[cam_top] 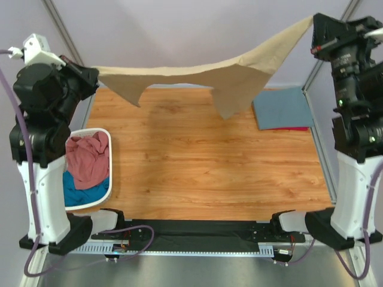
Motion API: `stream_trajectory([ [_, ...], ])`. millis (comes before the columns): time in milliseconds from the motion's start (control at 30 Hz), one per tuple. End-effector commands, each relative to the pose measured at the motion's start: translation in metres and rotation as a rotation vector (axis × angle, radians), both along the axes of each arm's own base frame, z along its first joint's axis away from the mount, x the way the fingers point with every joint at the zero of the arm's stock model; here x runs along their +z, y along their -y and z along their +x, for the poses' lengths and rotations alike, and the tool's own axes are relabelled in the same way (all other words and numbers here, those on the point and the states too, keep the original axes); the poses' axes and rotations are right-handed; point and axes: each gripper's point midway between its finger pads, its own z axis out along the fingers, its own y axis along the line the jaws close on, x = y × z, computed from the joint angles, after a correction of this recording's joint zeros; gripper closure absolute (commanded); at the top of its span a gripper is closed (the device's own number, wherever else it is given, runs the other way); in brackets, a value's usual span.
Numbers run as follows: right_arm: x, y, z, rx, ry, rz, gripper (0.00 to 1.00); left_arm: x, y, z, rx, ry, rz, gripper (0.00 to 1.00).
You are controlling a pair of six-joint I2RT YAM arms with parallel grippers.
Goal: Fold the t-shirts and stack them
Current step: Flatten the tshirt out
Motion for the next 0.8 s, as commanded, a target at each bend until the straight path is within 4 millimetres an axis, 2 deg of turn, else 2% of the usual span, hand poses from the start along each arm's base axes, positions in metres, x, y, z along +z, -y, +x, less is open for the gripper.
stream_trajectory([
  [0, 0.009, 0.008, -0.074, 0.041, 0.065, 0.016, 1.00, 0.012, 0.000, -0.057, -0.047, 0.070, -0.025, 1.00],
  [33, 0.003, 0.009, -0.085, 0.055, 0.051, 0.026, 1.00, 0.009, 0.001, -0.068, -0.060, 0.066, -0.035, 1.00],
  [67, -0.013, 0.008, -0.090, 0.064, -0.007, 0.022, 1.00, 0.011, 0.000, -0.087, -0.073, 0.090, -0.042, 1.00],
  [100, -0.015, 0.011, -0.117, 0.081, 0.005, 0.027, 1.00, 0.012, 0.002, -0.097, -0.088, 0.098, -0.048, 1.00],
  [167, -0.035, 0.004, -0.135, 0.136, -0.060, 0.018, 1.00, 0.014, 0.006, -0.124, -0.135, 0.121, -0.063, 1.00],
  [200, -0.037, 0.005, -0.154, 0.153, -0.052, 0.011, 1.00, 0.016, 0.010, -0.133, -0.165, 0.130, -0.068, 1.00],
  [267, -0.054, 0.004, -0.168, 0.174, -0.109, 0.000, 1.00, 0.018, 0.013, -0.154, -0.197, 0.147, -0.072, 1.00],
  [333, -0.059, 0.010, -0.184, 0.157, -0.118, 0.011, 1.00, 0.016, 0.015, -0.166, -0.221, 0.140, -0.076, 1.00],
  [400, -0.071, 0.010, -0.184, 0.155, -0.163, 0.010, 1.00, 0.014, 0.016, -0.171, -0.227, 0.134, -0.073, 1.00],
  [500, -0.077, 0.008, -0.170, 0.151, -0.185, -0.003, 1.00, 0.000, 0.018, -0.155, -0.226, 0.079, -0.068, 1.00],
  [533, -0.078, 0.006, -0.160, 0.148, -0.193, -0.010, 1.00, -0.010, 0.021, -0.141, -0.228, 0.047, -0.068, 1.00],
  [567, -0.083, 0.002, -0.140, 0.146, -0.227, -0.020, 1.00, -0.016, 0.023, -0.130, -0.229, 0.029, -0.067, 1.00],
  [633, -0.088, 0.004, -0.113, 0.108, -0.251, -0.024, 1.00, -0.026, 0.022, -0.108, -0.207, -0.002, -0.060, 1.00],
  [667, -0.088, 0.000, -0.094, 0.107, -0.247, -0.027, 1.00, -0.034, 0.022, -0.090, -0.192, -0.041, -0.053, 1.00],
  [733, -0.095, -0.010, -0.053, 0.117, -0.280, -0.030, 1.00, -0.038, 0.021, -0.070, -0.175, -0.057, -0.030, 1.00],
  [767, -0.087, -0.013, -0.040, 0.121, -0.248, -0.027, 1.00, -0.045, 0.018, -0.049, -0.142, -0.090, -0.020, 1.00],
])
